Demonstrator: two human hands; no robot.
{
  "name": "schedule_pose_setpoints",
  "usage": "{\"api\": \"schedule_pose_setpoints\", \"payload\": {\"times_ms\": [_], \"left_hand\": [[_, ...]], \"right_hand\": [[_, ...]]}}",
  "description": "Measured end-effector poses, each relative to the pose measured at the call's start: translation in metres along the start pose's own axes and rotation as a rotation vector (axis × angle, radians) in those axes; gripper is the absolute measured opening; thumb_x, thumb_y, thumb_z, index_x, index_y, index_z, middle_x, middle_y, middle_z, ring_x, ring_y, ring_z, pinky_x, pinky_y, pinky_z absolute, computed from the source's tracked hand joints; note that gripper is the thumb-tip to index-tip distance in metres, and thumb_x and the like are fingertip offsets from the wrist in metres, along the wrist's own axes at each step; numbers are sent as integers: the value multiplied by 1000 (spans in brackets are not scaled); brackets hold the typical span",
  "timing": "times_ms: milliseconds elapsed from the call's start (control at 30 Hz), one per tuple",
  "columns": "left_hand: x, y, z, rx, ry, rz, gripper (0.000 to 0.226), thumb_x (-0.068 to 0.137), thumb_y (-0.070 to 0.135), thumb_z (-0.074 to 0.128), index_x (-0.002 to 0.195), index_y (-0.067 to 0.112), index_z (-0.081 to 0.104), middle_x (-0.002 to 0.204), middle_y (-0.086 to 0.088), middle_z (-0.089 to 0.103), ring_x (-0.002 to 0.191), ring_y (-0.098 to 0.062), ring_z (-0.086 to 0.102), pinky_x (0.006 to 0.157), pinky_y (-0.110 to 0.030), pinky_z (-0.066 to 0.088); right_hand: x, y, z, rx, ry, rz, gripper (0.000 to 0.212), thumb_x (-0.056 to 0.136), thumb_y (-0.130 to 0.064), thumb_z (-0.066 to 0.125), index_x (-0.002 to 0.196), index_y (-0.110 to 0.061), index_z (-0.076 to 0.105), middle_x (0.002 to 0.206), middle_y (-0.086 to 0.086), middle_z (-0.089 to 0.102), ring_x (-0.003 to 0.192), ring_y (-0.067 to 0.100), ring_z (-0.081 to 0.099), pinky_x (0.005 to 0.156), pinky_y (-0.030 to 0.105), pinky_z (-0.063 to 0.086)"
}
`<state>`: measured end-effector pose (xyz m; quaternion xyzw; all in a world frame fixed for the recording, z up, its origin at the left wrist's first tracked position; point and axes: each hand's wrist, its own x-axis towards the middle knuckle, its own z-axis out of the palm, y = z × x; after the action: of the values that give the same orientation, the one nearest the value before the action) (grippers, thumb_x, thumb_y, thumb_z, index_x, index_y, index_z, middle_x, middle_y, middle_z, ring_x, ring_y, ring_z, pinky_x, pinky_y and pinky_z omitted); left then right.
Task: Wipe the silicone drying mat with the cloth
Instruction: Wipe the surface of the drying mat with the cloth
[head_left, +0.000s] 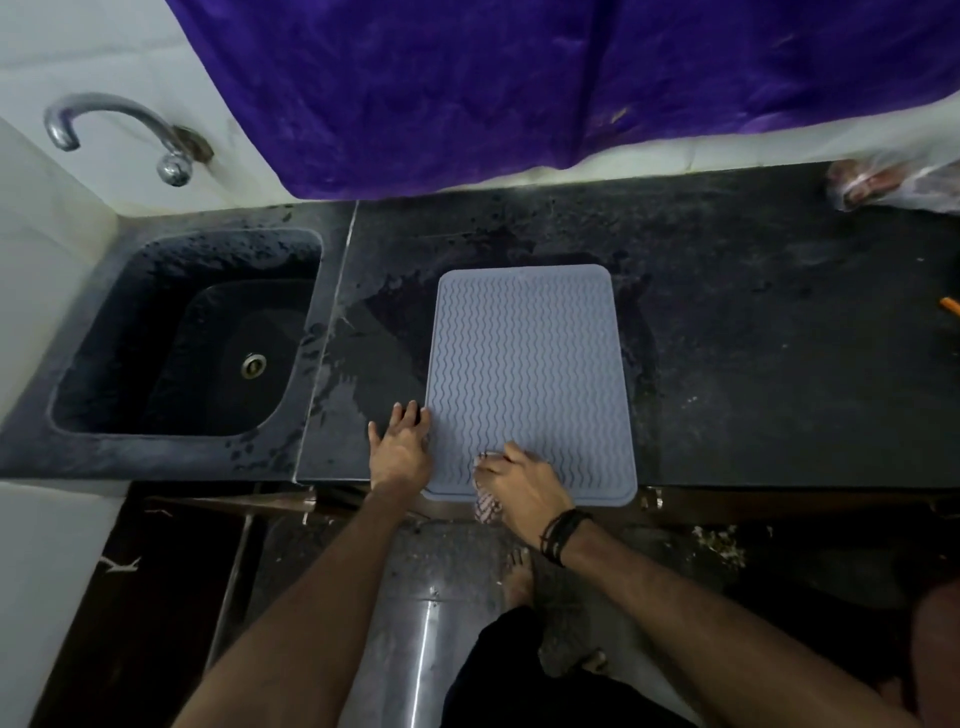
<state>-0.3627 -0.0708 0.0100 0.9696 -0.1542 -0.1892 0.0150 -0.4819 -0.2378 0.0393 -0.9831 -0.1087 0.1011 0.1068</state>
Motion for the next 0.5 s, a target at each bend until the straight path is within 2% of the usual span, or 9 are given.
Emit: {"api": "schedule_pose_setpoints", "payload": {"times_ms": [167, 300, 500], "left_hand": [[3, -10, 5, -59, 15, 36, 53, 105, 17, 33, 157, 19, 27, 167, -2, 16, 155, -25, 2, 123, -58, 2], [7, -14, 4, -85, 44, 55, 52, 101, 15, 39, 153, 20, 38, 166, -7, 19, 155, -28, 3, 123, -57, 2], [15, -18, 3, -169, 113, 13, 44, 99, 17, 48, 140, 31, 57, 166, -10, 16, 155, -26, 2, 123, -48, -3]], "right_hand": [[1, -2, -10, -54, -65, -102, 36, 83, -17, 64, 119, -18, 62, 121, -2, 62, 118, 23, 42, 88, 42, 50], [26, -26, -13, 8, 6, -112, 43, 83, -12, 63, 125, -18, 58, 125, -5, 59, 116, 23, 43, 92, 40, 48], [27, -24, 1, -69, -36, -157, 35, 89, -11, 54, 122, -19, 62, 120, -5, 61, 117, 25, 42, 92, 41, 47]]}}
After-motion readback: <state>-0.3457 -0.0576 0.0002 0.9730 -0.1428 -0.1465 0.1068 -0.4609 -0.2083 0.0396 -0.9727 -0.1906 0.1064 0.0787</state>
